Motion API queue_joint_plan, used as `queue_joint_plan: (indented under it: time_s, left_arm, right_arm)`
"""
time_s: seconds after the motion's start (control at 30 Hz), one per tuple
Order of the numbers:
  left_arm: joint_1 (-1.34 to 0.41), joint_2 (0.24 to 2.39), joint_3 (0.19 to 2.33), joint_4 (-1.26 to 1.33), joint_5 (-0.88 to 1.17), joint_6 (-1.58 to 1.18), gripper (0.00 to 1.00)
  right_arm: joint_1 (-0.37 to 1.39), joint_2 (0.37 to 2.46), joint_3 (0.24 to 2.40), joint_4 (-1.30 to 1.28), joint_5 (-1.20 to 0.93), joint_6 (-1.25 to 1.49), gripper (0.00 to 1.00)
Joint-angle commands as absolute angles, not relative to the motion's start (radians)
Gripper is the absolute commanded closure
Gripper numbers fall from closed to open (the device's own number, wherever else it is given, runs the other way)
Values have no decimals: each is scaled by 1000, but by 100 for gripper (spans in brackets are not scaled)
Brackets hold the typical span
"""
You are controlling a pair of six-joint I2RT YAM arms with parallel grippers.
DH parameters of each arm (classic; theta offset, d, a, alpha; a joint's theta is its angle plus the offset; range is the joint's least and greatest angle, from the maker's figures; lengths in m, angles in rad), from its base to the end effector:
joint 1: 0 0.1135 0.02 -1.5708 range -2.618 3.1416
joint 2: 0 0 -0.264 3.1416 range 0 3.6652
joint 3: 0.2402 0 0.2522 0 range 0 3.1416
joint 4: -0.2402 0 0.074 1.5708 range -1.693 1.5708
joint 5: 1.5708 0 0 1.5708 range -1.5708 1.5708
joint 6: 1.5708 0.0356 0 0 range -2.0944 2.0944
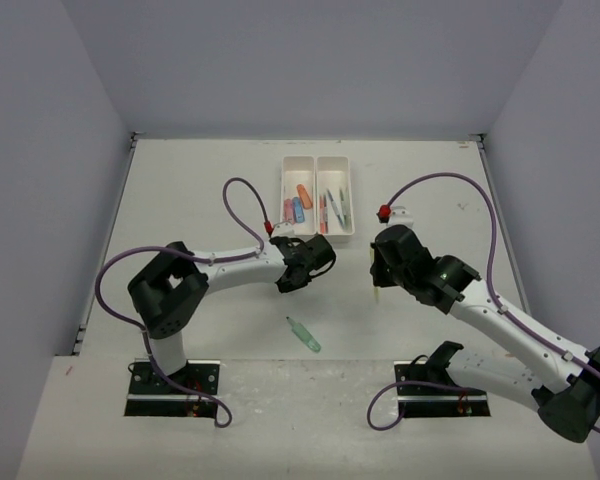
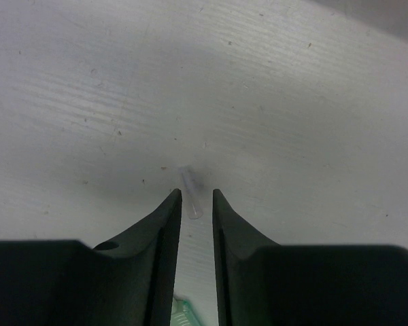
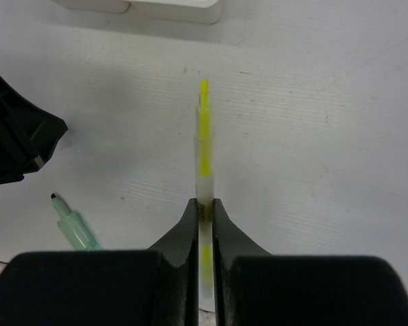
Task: Sort the stationery into containers
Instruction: Close the pen cap on the pen.
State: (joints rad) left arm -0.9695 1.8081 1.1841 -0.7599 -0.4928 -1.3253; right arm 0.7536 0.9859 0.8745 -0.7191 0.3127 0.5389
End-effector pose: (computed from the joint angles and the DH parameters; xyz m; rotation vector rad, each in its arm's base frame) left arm 0.2037 -0.2671 0.1721 -0.5239 2.5651 0.0468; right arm 0.1512 0.1269 0.2864 -0.1093 2.3616 0.2544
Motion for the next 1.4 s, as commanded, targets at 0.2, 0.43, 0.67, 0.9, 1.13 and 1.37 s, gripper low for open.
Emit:
queue_joint_plan:
  time_s: [0.2,0.43,0.67,0.9,1.13,1.37]
  left_arm:
    - [-962,1803,1118,-692,-479,-1353,78]
    - [-960,1825,1094,-647,-437,-1339,95]
    - [-957,1696,1057,-586,-485,-1276,100]
    - [-957,1220,788,42,-351,-858,100]
    - [-957,911,517,618,-141,-696,100]
    - [-958,910,472,752,-65,-722,100]
  right_arm:
    - [755,988,879,-712,310,523,100]
    - [755,989,880,-697,291,518,100]
    - [756,898,754,-388,-112,482,100]
    - [756,856,487,215,-574,702,100]
    - [807,876,492,473,-620,812,100]
    - [854,798,520,411,-464,777,100]
